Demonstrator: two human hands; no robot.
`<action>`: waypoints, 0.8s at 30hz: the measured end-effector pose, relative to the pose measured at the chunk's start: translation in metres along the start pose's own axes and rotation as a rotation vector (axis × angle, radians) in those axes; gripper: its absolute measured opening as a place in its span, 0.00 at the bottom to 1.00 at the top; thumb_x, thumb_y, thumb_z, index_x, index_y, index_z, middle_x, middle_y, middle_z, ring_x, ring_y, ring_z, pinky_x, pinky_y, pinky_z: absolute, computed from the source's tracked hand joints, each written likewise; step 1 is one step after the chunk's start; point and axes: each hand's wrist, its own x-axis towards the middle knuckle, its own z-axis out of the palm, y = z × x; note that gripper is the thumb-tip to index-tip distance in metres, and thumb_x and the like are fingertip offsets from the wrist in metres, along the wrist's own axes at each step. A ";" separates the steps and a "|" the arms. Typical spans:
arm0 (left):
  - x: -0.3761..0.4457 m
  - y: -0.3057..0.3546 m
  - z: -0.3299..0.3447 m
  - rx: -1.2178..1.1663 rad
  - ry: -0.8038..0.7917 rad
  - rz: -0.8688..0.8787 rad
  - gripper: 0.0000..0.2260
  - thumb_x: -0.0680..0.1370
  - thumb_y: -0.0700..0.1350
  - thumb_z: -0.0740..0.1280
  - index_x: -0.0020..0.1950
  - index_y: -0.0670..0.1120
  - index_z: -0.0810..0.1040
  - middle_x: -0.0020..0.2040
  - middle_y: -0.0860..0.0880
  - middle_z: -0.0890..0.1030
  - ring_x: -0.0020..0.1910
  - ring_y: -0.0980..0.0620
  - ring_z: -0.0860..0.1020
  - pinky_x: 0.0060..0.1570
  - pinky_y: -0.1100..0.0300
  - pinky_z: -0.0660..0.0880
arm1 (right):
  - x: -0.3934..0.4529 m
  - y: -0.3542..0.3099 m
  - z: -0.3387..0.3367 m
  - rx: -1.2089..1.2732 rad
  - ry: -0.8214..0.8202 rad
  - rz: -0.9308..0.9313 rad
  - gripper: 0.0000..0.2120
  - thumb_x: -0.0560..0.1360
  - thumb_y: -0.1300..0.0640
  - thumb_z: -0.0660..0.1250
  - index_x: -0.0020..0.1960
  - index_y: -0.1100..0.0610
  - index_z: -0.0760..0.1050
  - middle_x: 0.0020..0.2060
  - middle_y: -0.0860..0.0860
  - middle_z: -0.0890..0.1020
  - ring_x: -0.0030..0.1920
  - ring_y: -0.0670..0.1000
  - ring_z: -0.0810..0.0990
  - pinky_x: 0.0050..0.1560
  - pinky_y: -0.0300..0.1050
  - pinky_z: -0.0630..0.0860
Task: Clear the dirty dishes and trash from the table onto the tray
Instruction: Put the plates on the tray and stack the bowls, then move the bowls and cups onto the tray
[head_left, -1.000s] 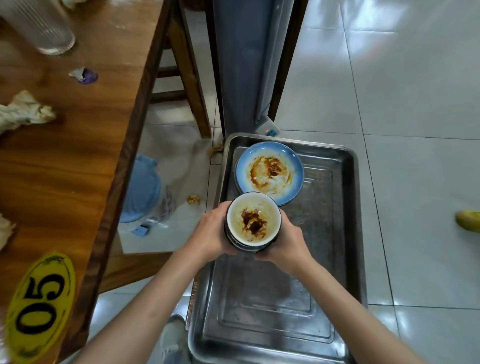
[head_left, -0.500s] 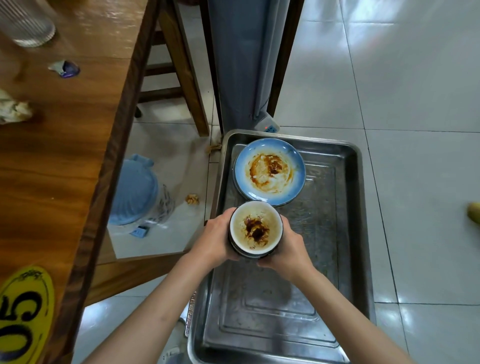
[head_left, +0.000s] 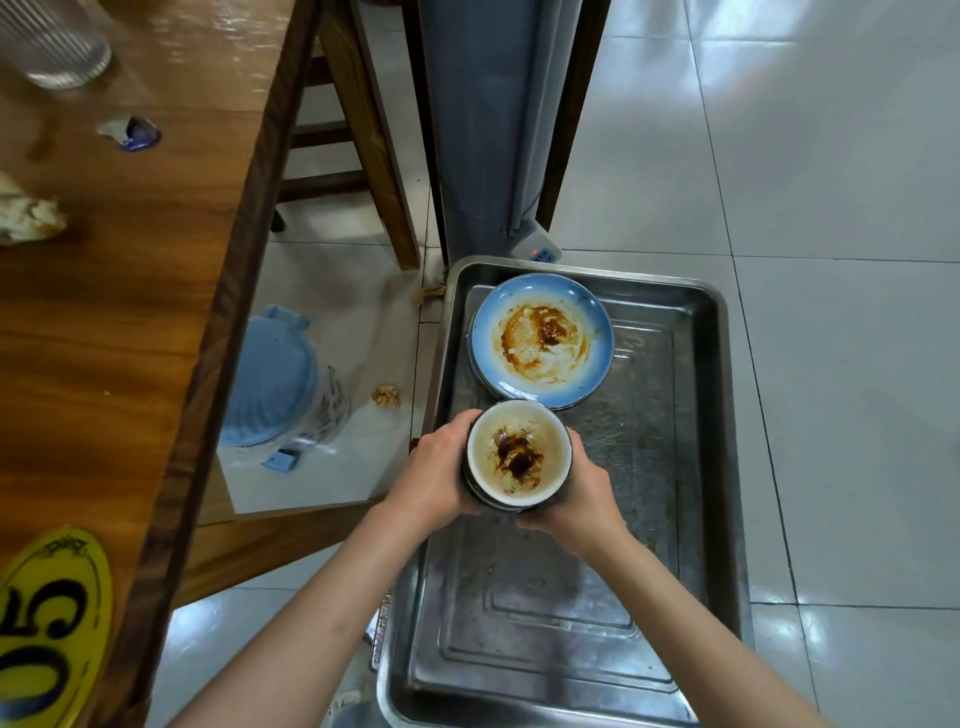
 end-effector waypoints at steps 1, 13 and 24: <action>0.000 0.001 0.000 0.000 0.000 -0.001 0.44 0.57 0.43 0.81 0.70 0.50 0.66 0.62 0.50 0.76 0.61 0.49 0.74 0.60 0.51 0.72 | -0.001 -0.001 0.000 0.003 -0.001 0.000 0.51 0.51 0.61 0.81 0.67 0.41 0.61 0.44 0.33 0.73 0.46 0.42 0.73 0.29 0.25 0.70; -0.020 0.016 -0.014 0.063 -0.018 -0.193 0.48 0.67 0.36 0.76 0.77 0.50 0.50 0.74 0.47 0.61 0.70 0.47 0.64 0.66 0.50 0.67 | -0.018 -0.028 -0.033 -0.135 -0.104 0.036 0.55 0.57 0.63 0.79 0.74 0.44 0.50 0.56 0.33 0.71 0.62 0.47 0.71 0.50 0.30 0.70; -0.106 0.106 -0.093 0.008 0.116 -0.192 0.34 0.76 0.35 0.65 0.77 0.48 0.53 0.75 0.48 0.59 0.73 0.49 0.57 0.68 0.58 0.57 | -0.081 -0.156 -0.102 -0.340 -0.106 -0.112 0.39 0.70 0.61 0.73 0.75 0.51 0.56 0.69 0.50 0.68 0.66 0.53 0.70 0.63 0.44 0.68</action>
